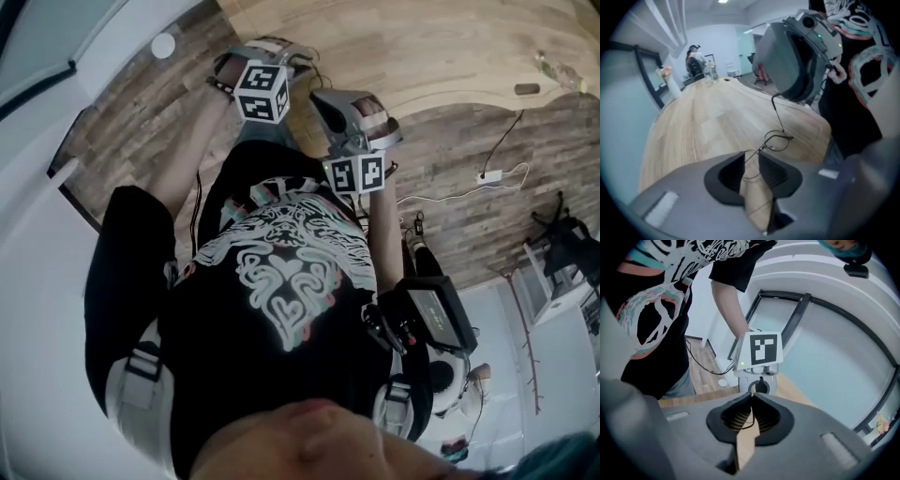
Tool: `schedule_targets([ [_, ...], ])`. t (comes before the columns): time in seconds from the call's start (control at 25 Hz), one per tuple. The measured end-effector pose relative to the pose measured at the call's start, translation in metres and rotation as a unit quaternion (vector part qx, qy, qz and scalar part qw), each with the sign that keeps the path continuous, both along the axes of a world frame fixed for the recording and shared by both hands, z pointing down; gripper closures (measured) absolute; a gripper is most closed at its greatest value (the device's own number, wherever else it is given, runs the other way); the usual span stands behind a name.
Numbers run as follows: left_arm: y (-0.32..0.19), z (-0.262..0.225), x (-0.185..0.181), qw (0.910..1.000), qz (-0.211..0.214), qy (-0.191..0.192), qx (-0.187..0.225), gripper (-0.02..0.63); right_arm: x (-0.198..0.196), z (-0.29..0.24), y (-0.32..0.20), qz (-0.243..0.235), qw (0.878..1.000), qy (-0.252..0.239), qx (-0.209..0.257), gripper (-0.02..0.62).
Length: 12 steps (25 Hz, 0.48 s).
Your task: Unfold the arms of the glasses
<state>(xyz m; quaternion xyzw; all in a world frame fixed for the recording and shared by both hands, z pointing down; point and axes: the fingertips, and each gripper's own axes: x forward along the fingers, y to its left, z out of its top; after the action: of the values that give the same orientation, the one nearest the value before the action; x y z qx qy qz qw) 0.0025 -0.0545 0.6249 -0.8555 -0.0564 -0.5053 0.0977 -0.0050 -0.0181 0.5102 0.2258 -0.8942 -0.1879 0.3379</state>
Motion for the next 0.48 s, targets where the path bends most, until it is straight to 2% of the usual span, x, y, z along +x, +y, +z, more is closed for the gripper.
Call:
schedule_targets([
  [0.04,0.004,0.003,0.003,0.9996,0.025,-0.012,-0.006,0.509,0.001,0.000,0.001,0.002,1.000,-0.002,0.001,0.581],
  [0.12,0.013,0.012,0.006,0.9963,0.077,-0.038,-0.008,0.482,0.003,0.001,0.004,0.004,1.000,-0.005,0.001,0.581],
  [0.24,0.021,0.022,0.011,0.9881,0.140,-0.063,-0.001,0.482,0.005,0.002,0.006,0.008,1.000,-0.011,0.000,0.581],
  [0.36,0.027,0.023,0.022,0.9808,0.182,-0.071,0.001,0.482,0.006,0.002,0.007,0.012,1.000,-0.014,0.000,0.581],
  [0.48,0.033,0.026,0.026,0.9692,0.229,-0.092,0.004,0.482,0.006,0.002,0.007,0.010,1.000,-0.015,0.000,0.581],
])
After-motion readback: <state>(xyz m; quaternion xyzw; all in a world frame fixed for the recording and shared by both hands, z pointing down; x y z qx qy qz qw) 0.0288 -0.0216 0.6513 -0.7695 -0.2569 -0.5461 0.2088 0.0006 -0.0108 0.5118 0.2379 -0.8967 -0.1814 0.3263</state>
